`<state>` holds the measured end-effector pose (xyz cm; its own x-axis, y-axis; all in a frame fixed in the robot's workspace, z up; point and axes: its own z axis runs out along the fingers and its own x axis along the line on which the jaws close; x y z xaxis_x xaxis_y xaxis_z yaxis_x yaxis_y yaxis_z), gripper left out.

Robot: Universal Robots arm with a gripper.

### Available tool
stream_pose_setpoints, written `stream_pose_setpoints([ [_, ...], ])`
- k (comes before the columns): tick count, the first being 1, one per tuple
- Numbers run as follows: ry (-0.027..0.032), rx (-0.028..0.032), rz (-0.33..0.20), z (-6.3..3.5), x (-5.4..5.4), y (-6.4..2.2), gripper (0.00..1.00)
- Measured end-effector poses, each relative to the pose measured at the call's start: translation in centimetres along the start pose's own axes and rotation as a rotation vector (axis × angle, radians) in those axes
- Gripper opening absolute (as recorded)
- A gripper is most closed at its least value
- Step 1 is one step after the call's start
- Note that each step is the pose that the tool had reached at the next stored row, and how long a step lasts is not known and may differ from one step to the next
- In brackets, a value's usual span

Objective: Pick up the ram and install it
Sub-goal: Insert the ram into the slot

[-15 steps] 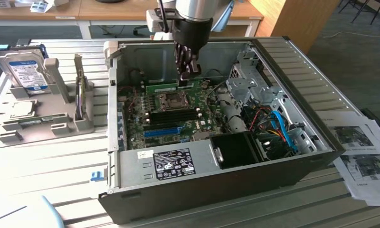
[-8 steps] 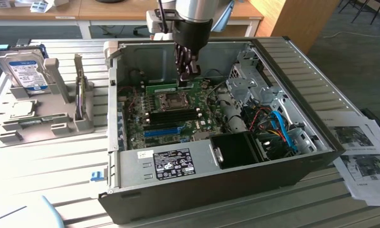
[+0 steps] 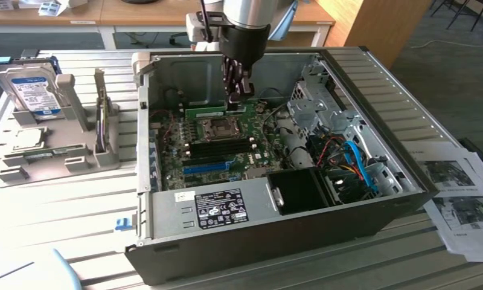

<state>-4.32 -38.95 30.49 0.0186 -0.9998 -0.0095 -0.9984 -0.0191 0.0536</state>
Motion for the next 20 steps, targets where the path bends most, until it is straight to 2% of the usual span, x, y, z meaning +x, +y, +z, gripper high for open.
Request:
stream_pose_setpoints([
  [20,-0.0004,0.0001,0.007,-0.01,0.01,-0.44,0.11],
])
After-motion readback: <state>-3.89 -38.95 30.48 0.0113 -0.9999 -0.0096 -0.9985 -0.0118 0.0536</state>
